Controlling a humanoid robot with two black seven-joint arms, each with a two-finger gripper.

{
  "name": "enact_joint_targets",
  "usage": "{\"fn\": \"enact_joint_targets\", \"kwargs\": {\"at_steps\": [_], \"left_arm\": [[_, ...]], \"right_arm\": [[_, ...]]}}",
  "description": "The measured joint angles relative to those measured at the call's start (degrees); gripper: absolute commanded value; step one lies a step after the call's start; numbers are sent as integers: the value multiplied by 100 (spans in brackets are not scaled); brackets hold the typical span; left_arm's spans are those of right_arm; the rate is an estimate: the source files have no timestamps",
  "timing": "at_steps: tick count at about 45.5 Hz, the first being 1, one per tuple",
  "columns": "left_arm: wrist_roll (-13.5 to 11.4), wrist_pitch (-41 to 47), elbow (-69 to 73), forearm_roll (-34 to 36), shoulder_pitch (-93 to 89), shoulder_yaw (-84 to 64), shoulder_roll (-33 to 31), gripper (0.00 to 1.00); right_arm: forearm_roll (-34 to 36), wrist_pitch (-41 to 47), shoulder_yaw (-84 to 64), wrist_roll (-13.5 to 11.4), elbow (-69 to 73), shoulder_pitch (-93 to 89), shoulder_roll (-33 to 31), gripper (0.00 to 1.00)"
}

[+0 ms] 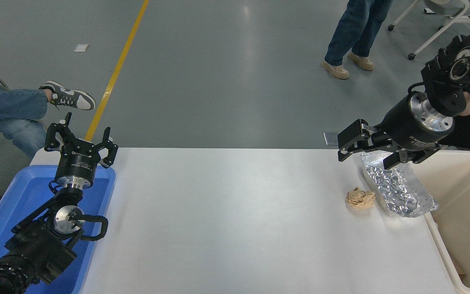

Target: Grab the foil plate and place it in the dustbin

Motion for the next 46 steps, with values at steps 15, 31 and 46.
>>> {"fn": "enact_joint_targets", "kwargs": {"at_steps": [15, 31, 46], "left_arm": [[0, 0, 0, 0, 0, 0, -4, 99], [0, 0, 1, 0, 0, 0, 0, 99], [0, 0, 1, -2, 0, 0, 0, 99]], "right_arm": [[3, -1, 3, 0, 0, 10, 5, 100], [7, -3, 1, 0, -2, -10, 17, 100], [11, -3, -20, 3, -15, -40, 39, 100]]}}
